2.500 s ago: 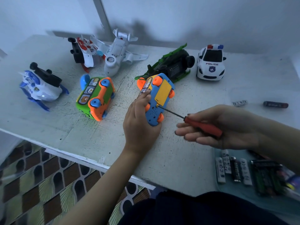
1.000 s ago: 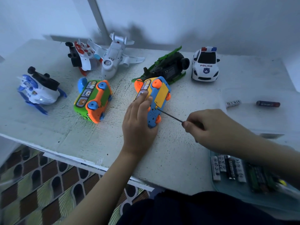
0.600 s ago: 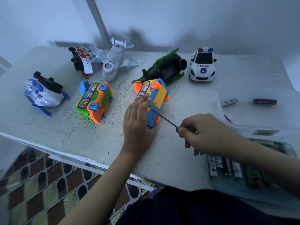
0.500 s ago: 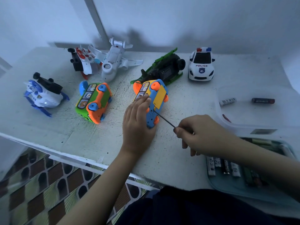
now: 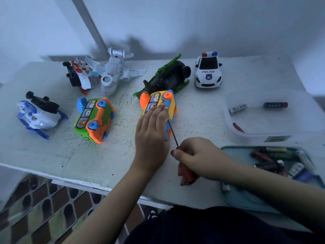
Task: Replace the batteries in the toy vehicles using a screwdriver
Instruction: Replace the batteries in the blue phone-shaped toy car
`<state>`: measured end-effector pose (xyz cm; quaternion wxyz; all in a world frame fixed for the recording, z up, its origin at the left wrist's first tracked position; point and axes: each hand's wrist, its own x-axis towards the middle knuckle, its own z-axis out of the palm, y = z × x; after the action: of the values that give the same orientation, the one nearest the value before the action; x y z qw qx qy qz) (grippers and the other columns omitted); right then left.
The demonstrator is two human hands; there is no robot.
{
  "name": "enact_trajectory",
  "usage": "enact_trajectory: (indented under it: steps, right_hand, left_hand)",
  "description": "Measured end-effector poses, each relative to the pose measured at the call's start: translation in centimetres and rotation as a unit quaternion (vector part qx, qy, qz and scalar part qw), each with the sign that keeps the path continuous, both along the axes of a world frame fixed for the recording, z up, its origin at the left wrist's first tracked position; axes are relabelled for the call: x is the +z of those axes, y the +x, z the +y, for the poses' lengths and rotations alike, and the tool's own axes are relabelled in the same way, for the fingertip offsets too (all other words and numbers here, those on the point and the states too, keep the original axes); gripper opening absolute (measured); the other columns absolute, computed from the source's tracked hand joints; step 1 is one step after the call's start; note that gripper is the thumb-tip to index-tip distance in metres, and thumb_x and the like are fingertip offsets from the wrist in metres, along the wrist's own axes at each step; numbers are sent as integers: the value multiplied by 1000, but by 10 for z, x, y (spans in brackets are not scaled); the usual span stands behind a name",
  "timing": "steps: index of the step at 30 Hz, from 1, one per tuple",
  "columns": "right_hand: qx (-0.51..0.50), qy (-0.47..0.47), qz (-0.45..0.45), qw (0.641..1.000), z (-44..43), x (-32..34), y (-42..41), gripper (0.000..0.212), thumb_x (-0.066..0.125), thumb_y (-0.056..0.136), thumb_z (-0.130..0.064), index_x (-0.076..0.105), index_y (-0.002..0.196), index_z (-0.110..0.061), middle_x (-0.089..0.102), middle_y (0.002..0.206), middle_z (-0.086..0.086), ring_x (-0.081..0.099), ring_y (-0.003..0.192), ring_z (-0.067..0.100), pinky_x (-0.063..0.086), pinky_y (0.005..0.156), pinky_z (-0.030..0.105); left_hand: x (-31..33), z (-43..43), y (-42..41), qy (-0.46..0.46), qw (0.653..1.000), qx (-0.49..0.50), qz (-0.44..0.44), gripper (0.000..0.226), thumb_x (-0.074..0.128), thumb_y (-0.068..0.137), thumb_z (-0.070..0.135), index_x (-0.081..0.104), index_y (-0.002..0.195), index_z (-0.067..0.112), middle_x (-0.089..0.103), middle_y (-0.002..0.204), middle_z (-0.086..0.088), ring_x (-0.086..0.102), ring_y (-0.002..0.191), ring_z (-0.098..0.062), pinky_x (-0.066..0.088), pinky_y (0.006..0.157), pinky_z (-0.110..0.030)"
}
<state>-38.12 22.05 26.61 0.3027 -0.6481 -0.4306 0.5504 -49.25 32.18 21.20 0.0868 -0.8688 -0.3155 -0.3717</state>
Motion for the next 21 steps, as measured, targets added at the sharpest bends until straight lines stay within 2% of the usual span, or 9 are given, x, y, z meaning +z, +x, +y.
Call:
enact_trajectory:
  steps: [2, 5, 8, 12, 16, 19, 21]
  right_hand:
    - [-33, -19, 71, 997, 0, 2, -1, 25, 49, 100, -17, 48, 83, 3, 64, 56, 10, 63, 44, 23, 49, 42, 23]
    - [-69, -41, 153, 985, -1, 8, -2, 24, 47, 100, -15, 48, 86, 4, 62, 55, 12, 62, 43, 23, 51, 43, 25]
    - [-85, -41, 193, 977, 0, 13, -1, 25, 46, 101, -17, 49, 86, 2, 62, 54, 11, 63, 46, 24, 54, 45, 27]
    - [-101, -29, 240, 965, 2, 21, 1, 28, 45, 101, -19, 50, 89, 5, 62, 54, 10, 64, 48, 24, 55, 47, 27]
    - [-107, -23, 264, 958, 2, 28, 3, 30, 44, 102, -20, 51, 84, 4, 62, 54, 9, 63, 47, 22, 54, 46, 25]
    - [-109, -25, 268, 957, 2, 28, 4, 29, 44, 102, -19, 50, 86, 4, 61, 54, 9, 63, 46, 21, 53, 44, 24]
    - [-101, -30, 266, 958, 2, 26, 4, 29, 43, 102, -20, 50, 88, 4, 62, 54, 9, 63, 46, 21, 53, 44, 24]
  left_hand:
    - [5, 0, 5, 5, 999, -3, 34, 36, 51, 81, 0, 61, 115, -4, 65, 119, -20, 60, 112, -36, 38, 97, -39]
    - [12, 3, 13, 29, 995, -16, 91, 28, 50, 85, 4, 62, 109, -4, 67, 113, -21, 65, 104, -37, 39, 93, -38]
    - [23, 9, 20, 45, 989, -12, 138, 21, 60, 81, 1, 63, 101, -3, 69, 101, -18, 67, 94, -35, 44, 83, -39]
    - [40, 12, 27, 21, 983, -3, 183, 33, 78, 63, -1, 65, 93, -2, 69, 87, -16, 68, 82, -33, 51, 69, -36]
    - [47, 11, 27, -5, 982, 7, 189, 38, 81, 61, 3, 66, 96, -2, 70, 88, -16, 67, 81, -34, 51, 72, -38]
    - [43, 11, 21, -22, 986, -17, 163, 48, 71, 64, 6, 63, 111, -1, 66, 102, -18, 60, 91, -35, 44, 82, -40]
    - [39, 9, 15, -34, 987, -26, 156, 62, 66, 62, 6, 57, 123, -1, 62, 111, -18, 49, 102, -31, 34, 89, -36]
